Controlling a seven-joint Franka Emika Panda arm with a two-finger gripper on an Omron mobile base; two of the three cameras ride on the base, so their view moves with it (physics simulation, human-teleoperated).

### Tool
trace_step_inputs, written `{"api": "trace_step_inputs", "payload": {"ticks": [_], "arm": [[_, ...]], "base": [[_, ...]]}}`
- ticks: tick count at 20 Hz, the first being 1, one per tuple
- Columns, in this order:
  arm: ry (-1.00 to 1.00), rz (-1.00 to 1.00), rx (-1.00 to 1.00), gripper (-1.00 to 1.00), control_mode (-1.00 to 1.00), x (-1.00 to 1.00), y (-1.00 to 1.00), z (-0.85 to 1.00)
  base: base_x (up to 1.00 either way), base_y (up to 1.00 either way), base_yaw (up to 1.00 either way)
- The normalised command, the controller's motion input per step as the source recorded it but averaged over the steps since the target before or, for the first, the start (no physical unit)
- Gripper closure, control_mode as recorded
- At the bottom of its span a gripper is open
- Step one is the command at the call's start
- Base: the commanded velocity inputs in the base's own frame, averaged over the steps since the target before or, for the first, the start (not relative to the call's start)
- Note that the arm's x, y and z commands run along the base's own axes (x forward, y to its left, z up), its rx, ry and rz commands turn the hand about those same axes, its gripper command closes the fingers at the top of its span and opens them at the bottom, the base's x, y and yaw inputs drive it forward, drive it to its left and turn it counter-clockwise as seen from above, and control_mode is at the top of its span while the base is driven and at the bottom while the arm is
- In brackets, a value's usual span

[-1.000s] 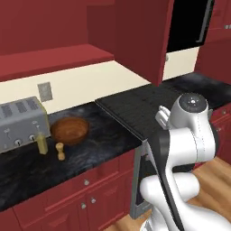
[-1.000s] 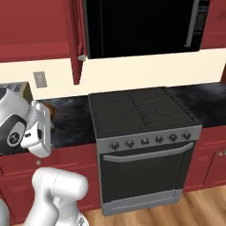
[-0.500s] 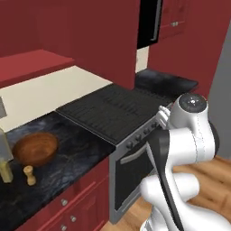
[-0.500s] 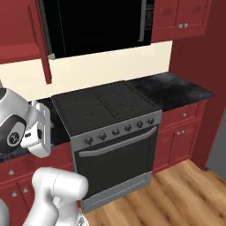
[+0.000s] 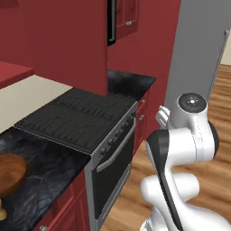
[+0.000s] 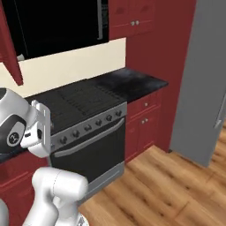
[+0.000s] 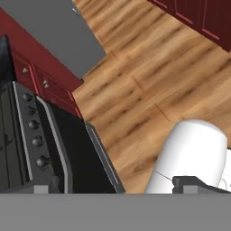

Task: Retrieve the bottle and the shaker from the cabinet and place them next to the mixing bowl on the counter. Then add garlic from the fridge to the mixing bowl.

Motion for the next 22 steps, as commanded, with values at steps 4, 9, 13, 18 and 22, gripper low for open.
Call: {"api": "trace_step_inputs", "payload": {"ticks": [4,9,13,18,22], "arm": [[0.0,0.0,0.0,-1.0,1.0,0.0,0.0,0.0],[0.0,0.0,0.0,-1.0,1.0,0.0,0.0,0.0],[0.0,0.0,0.0,-1.0,1.0,0.0,0.0,0.0],[0.0,0.0,0.0,-1.0,1.0,0.0,0.0,0.0],[0.0,0.0,0.0,-1.0,1.0,0.0,0.0,0.0]], "base": [[-0.06,-0.45,-0.32],[0.0,-0.6,-0.3],[0.04,-0.61,-0.31],[0.28,-0.5,-0.29],[0.44,-0.43,-0.26]]}}
